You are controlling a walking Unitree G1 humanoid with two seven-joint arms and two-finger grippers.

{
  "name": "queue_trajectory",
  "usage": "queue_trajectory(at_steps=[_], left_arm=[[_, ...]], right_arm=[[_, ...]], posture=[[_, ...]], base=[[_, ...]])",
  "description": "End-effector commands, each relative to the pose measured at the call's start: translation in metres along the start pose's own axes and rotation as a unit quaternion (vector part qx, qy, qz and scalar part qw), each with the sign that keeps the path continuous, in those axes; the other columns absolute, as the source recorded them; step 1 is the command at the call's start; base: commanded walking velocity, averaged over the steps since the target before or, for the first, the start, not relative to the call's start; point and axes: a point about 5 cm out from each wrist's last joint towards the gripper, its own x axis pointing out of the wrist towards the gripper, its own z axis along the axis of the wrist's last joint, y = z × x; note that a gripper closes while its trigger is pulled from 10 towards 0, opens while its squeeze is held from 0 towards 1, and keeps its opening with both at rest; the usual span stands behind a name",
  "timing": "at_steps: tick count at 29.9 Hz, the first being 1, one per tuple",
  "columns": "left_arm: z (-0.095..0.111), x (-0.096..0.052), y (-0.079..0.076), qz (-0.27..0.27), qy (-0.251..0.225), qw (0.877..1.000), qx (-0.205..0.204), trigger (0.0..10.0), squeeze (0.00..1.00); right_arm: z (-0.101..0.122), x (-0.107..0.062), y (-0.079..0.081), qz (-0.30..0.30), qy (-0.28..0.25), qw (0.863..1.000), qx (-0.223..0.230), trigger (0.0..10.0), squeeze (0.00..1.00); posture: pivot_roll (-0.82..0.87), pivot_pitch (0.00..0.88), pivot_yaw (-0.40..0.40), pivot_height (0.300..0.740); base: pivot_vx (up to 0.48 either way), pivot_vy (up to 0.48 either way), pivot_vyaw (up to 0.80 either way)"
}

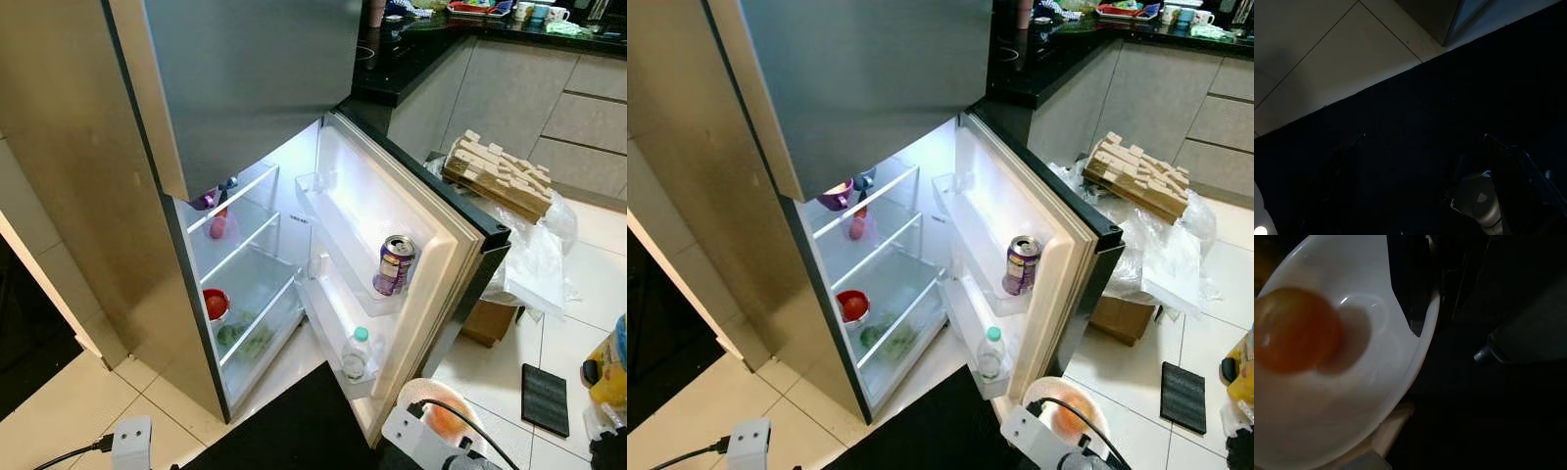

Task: Restocking fridge

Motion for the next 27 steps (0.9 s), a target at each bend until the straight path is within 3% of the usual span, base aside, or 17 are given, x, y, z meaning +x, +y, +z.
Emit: queue_trajectory(at_steps=[1, 5, 11, 15, 17, 27], left_arm=[[-0.006, -0.001, -0.004, -0.005, 0.01, 1.0, 0.002, 10.0, 0.0], [-0.008, -0.002, -0.004, -0.005, 0.011, 1.0, 0.001, 10.0, 0.0], [-0.011, -0.002, -0.005, -0.006, 0.017, 1.0, 0.003, 10.0, 0.0], [-0.01, -0.002, -0.005, -0.007, 0.016, 1.0, 0.002, 10.0, 0.0], [-0.008, -0.001, -0.008, -0.01, 0.013, 1.0, 0.002, 10.0, 0.0], [-0.009, -0.001, -0.009, -0.01, 0.015, 1.0, 0.002, 10.0, 0.0]], right_arm=[[0.01, 0.001, -0.003, 0.012, -0.008, 0.999, -0.03, 10.0, 0.0], [0.017, 0.002, -0.003, 0.036, -0.013, 0.996, -0.076, 10.0, 0.0], [0.052, 0.006, 0.003, 0.1, -0.053, 0.982, -0.148, 10.0, 0.0], [0.063, 0.006, 0.005, 0.111, -0.064, 0.977, -0.169, 10.0, 0.0], [0.086, 0.006, 0.008, 0.129, -0.09, 0.963, -0.219, 10.0, 0.0], [0.129, -0.002, 0.009, 0.142, -0.144, 0.928, -0.311, 10.0, 0.0]], posture=[[0.06, 0.0, -0.049, 0.74], [0.06, 0.0, -0.05, 0.74], [0.05, 0.0, -0.047, 0.74], [0.06, 0.0, -0.046, 0.74], [0.06, 0.0, -0.046, 0.74], [0.05, 0.0, -0.052, 0.74]], base=[[0.0, 0.0, 0.0], [0.0, 0.0, 0.0], [0.0, 0.0, 0.0], [0.0, 0.0, 0.0], [0.0, 0.0, 0.0], [0.0, 0.0, 0.0]])
